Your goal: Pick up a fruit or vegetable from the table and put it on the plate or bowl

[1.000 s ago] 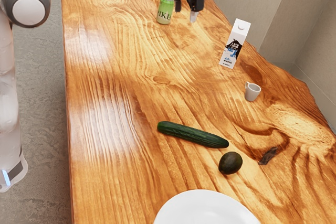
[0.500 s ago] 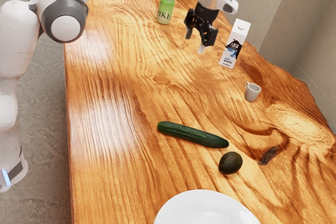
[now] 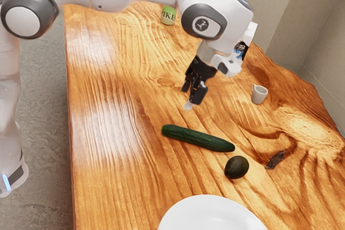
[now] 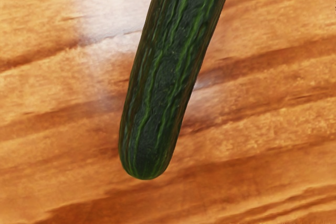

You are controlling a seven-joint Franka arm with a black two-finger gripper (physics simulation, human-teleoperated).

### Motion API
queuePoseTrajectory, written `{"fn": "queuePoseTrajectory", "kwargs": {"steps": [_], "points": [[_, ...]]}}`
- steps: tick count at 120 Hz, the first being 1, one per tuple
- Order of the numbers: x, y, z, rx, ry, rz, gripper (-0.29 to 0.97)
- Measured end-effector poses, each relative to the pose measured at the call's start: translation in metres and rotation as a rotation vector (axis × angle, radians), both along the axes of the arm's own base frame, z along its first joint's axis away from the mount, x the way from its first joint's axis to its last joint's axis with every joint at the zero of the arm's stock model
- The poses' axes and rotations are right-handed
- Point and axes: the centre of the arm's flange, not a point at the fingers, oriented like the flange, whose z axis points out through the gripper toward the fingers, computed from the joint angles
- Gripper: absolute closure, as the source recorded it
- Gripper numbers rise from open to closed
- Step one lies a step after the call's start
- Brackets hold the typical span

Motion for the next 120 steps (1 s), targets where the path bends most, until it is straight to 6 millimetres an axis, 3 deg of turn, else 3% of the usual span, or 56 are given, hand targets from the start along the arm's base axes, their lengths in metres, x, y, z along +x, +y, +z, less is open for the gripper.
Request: {"fn": "queuePoseTrajectory", "kwargs": {"steps": [8, 16, 29, 46, 61, 74, 90, 95, 104, 120], "points": [[-0.002, -0.003, 0.003, -0.011, -0.011, -0.046, 0.02], [-0.021, -0.013, 0.003, -0.016, -0.017, -0.105, 0.02], [-0.037, -0.034, -0.025, -0.029, -0.04, -0.199, 0.02], [-0.033, -0.053, -0.051, -0.068, -0.133, -0.279, 0.02], [-0.013, -0.055, -0.079, -0.082, -0.18, -0.309, 0.02], [0.003, -0.039, -0.083, -0.083, -0.225, -0.304, 0.02], [0.034, 0.027, -0.113, -0.067, -0.217, -0.214, 0.02], [0.043, 0.039, -0.118, -0.065, -0.22, -0.2, 0.02], [0.051, 0.036, -0.12, -0.069, -0.23, -0.217, 0.02], [0.057, 0.019, -0.102, -0.08, -0.253, -0.263, 0.02]]}}
